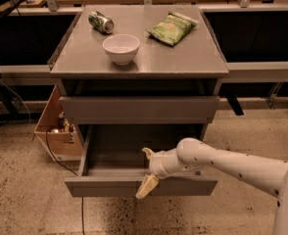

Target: Close middle drawer

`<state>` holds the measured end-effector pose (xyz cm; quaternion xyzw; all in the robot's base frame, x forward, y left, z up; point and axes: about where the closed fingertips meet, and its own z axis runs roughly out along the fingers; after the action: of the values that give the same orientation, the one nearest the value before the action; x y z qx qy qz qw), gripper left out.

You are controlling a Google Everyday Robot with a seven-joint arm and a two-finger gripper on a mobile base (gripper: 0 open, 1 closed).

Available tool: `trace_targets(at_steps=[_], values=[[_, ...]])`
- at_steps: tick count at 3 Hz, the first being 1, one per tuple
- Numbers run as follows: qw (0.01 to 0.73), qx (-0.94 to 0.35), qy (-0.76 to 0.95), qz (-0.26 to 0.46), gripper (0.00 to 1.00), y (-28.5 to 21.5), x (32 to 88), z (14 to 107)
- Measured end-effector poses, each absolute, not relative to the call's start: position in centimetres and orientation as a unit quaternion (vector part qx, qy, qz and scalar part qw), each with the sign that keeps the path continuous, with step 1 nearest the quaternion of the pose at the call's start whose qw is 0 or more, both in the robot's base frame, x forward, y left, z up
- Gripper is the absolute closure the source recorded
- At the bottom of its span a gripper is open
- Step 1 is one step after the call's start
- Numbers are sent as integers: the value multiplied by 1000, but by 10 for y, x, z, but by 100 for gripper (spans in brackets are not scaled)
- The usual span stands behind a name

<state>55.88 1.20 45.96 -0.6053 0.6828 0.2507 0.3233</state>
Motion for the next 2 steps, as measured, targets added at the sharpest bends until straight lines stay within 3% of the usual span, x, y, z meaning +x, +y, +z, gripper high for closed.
trace_targets(at_steps=[2], values=[[333, -604, 679, 252, 47, 31, 581, 455]])
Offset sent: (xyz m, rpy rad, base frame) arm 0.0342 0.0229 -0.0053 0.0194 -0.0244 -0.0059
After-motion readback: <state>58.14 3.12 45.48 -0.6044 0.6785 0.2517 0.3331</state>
